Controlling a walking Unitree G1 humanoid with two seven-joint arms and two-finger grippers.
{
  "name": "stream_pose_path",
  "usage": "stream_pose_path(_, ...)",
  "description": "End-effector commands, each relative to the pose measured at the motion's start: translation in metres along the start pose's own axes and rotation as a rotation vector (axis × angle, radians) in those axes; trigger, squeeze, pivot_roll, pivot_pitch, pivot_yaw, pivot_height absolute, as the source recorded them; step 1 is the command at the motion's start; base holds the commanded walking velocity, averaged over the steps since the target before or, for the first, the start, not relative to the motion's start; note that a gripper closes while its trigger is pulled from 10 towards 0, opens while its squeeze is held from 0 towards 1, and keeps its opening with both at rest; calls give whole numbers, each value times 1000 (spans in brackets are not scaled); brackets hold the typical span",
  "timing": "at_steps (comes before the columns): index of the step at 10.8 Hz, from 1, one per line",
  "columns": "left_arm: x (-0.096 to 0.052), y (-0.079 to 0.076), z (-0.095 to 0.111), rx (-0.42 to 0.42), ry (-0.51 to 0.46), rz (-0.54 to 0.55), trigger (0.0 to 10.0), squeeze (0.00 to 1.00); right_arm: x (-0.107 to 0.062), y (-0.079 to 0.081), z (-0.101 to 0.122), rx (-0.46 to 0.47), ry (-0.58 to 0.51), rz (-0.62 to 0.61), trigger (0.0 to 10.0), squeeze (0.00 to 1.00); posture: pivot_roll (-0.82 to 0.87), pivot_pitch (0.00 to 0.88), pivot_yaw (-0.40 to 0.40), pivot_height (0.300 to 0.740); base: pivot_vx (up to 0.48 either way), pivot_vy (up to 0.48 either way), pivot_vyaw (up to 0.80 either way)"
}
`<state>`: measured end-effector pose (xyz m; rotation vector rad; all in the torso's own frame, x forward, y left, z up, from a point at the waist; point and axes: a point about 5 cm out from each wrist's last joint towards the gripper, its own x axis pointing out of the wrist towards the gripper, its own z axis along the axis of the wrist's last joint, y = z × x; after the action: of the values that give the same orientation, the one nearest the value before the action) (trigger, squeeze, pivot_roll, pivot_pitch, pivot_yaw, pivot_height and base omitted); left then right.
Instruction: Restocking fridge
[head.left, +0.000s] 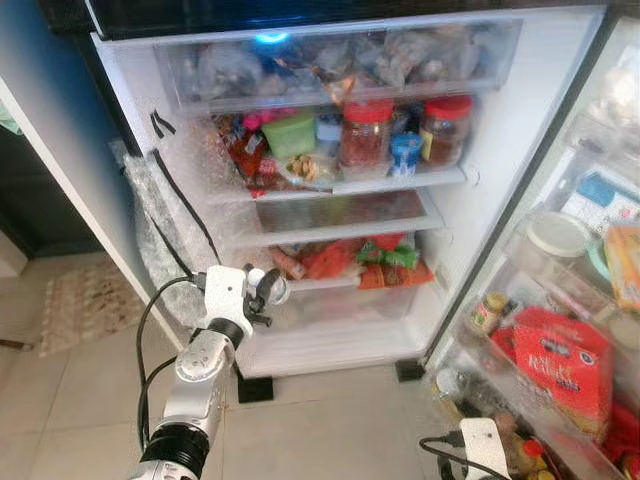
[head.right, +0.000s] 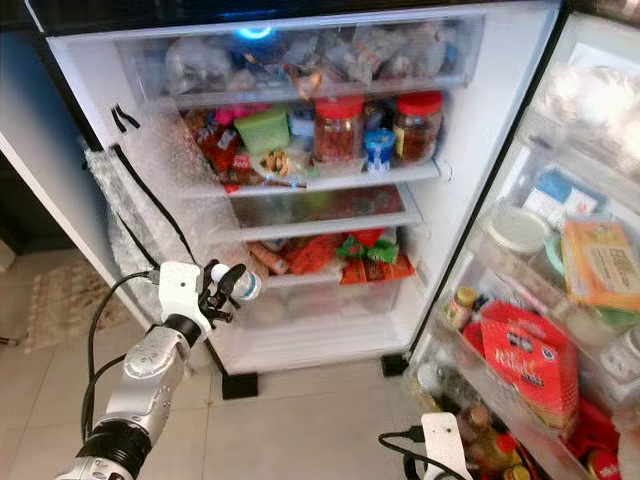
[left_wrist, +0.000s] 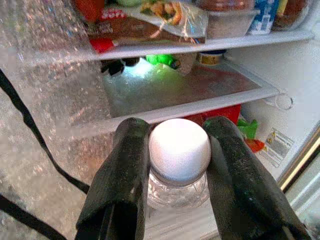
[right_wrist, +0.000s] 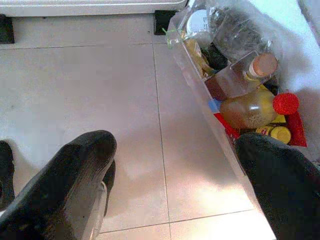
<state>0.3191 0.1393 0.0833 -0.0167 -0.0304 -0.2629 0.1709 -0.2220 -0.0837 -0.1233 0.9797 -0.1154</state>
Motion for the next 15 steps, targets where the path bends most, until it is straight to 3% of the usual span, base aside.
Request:
stream_pose_path(1,0,1,3,4,-11,0,10000,0,0,0,-1,20,8,1,10000,0,-47,37,10,740,379,0,-469)
stream_pose_path(8,-1,-1,2,7,0,-3,10000,0,0,2,-2,24,8,18,10000,0,-45,37,8,740,379,0,-108)
stream_pose_path(15,-8,-5,-3,5,9,-5,10000,0,-1,5,-6,22,16,32,10000,0,-45,32,11,740,0,0,0)
